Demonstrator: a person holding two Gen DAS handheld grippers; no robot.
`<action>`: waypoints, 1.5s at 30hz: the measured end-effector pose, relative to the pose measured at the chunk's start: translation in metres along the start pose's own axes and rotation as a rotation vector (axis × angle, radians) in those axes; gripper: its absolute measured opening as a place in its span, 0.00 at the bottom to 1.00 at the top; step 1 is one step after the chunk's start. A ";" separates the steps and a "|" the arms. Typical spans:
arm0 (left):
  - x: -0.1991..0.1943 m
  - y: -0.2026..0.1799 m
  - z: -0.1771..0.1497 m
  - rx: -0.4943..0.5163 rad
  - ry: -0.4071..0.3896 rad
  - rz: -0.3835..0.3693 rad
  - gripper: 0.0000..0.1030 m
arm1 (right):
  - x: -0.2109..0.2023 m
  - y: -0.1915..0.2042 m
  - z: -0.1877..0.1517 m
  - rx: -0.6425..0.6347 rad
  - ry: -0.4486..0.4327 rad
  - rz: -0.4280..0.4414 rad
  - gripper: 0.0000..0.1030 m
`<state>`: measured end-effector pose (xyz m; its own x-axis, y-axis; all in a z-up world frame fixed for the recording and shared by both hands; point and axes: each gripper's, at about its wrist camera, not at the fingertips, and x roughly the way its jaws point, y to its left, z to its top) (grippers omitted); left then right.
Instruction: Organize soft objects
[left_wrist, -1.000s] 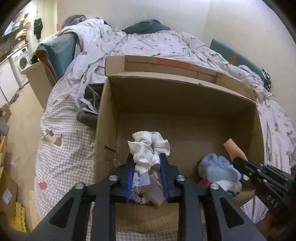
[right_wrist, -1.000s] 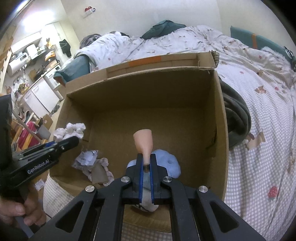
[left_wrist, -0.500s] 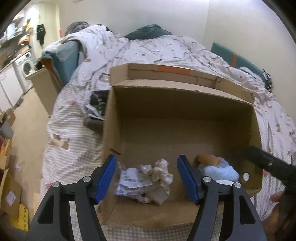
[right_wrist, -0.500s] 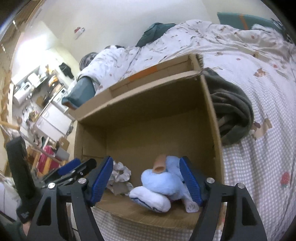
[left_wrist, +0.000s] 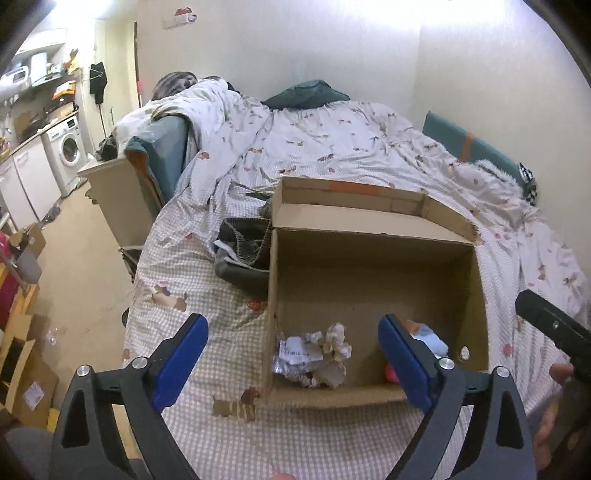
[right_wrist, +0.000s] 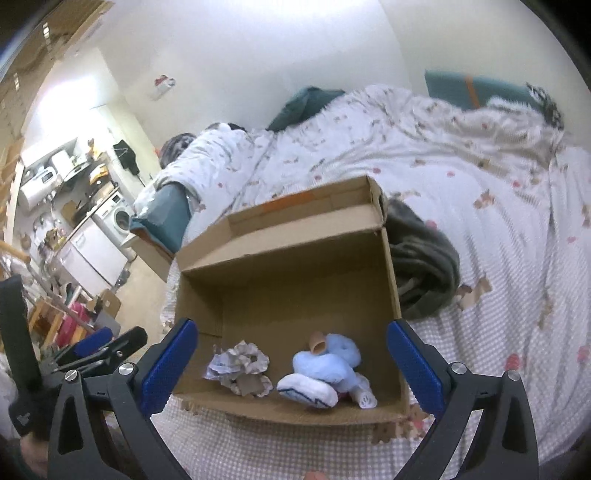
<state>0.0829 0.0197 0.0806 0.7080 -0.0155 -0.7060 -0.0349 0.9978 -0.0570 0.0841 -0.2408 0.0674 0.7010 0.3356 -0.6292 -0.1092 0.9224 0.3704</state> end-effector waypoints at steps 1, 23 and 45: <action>-0.005 0.003 -0.003 -0.002 -0.014 0.021 0.90 | -0.006 0.003 -0.002 -0.008 -0.011 -0.007 1.00; -0.044 0.000 -0.084 0.019 -0.053 0.051 1.00 | -0.039 0.008 -0.076 -0.148 -0.041 -0.101 1.00; -0.023 0.012 -0.083 -0.051 0.012 0.018 1.00 | -0.021 0.011 -0.083 -0.157 0.006 -0.144 1.00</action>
<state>0.0080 0.0269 0.0374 0.6987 0.0011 -0.7155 -0.0838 0.9932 -0.0804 0.0095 -0.2219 0.0286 0.7133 0.1988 -0.6721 -0.1167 0.9792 0.1658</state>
